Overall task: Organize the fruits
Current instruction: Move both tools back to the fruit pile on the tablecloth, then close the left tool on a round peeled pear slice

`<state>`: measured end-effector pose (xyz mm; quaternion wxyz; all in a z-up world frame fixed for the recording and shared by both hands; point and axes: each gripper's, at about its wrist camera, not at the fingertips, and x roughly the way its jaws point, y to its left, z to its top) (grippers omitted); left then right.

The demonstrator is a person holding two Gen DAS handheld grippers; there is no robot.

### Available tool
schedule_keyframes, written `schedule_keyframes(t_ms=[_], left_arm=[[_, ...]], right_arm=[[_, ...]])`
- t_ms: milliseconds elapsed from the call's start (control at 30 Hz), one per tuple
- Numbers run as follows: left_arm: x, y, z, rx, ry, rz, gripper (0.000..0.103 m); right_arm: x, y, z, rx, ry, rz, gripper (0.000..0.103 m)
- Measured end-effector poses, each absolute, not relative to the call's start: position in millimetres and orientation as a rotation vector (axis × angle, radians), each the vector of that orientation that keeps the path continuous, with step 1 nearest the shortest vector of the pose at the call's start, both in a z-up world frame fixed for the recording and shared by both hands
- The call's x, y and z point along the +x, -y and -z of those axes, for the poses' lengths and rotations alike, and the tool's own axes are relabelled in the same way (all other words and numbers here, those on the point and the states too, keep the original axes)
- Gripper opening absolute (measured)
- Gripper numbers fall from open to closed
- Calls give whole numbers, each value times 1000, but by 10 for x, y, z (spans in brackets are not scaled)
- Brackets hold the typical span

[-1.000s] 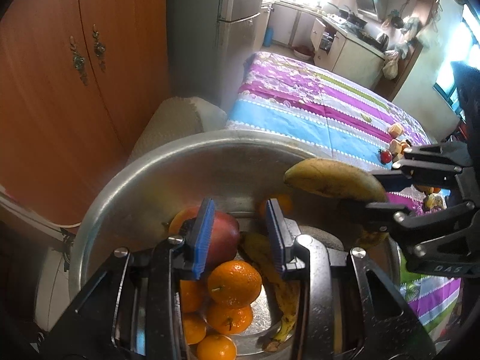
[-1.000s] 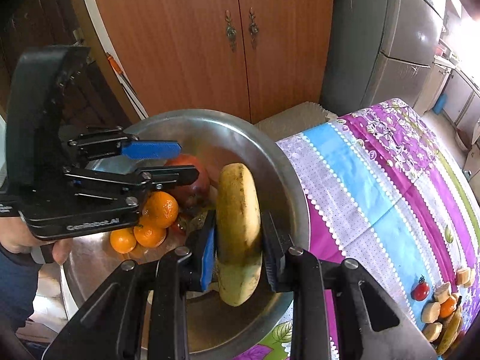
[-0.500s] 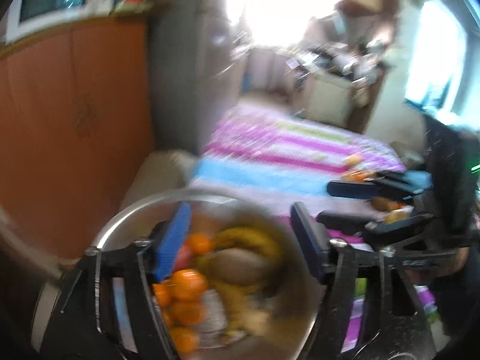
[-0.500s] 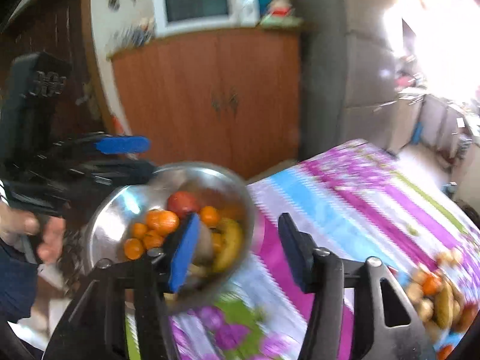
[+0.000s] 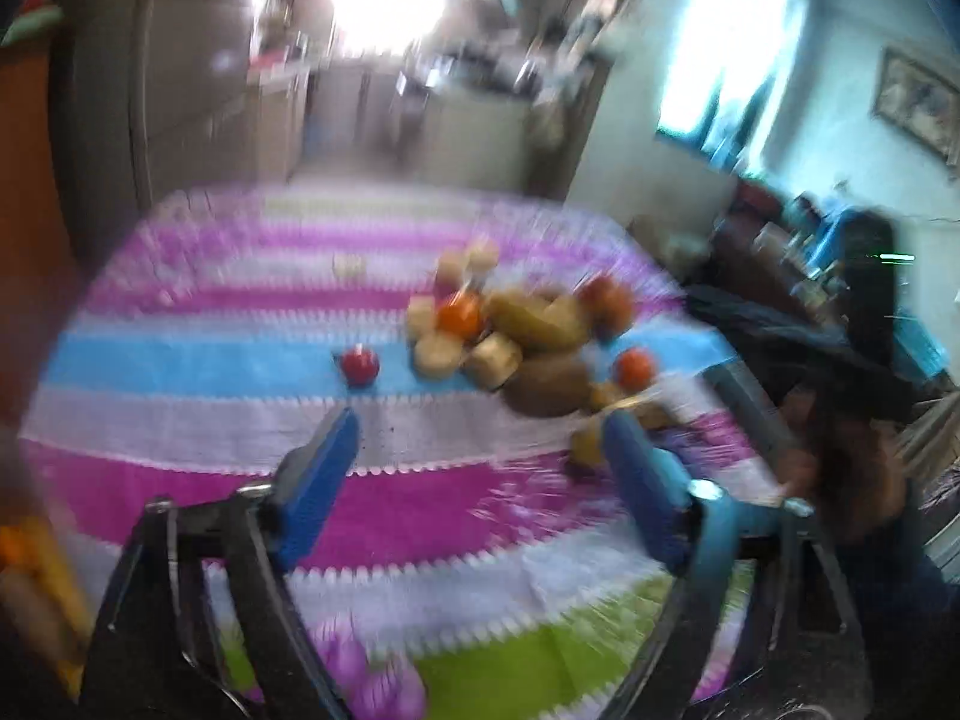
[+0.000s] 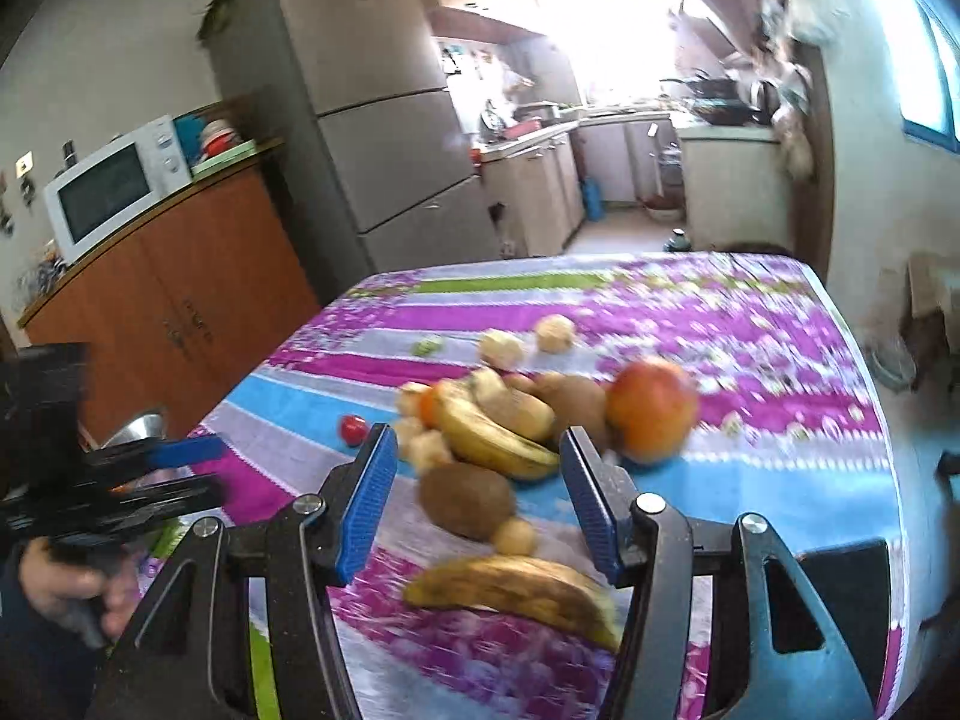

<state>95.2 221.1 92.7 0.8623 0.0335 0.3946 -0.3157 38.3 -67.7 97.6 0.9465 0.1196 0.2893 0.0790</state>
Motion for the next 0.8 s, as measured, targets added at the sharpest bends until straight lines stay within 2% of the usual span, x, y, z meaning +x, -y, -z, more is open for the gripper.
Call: schedule_keyframes(t_ms=[200,600,667,700,800], left_arm=[[1415,-1835,-375,164,-949,605,53],[1610,-1584,-360,194,-921,584,53],[1630,-1580,-357,190,-919,583,49],[1627,-1572,-360,194,-917,582,38],[1600,-1556,-373,202,-903,585,37]], right_arm=[[300,818,-973,297,-547,-183,61],[201,1059,-1008,356,-514,-157,61],[187,1076,-1028,327,-508,-132,61],[177,1091,-1038,311,-504,-111,61],[175,1208,-1044,310,-510,-73,61]])
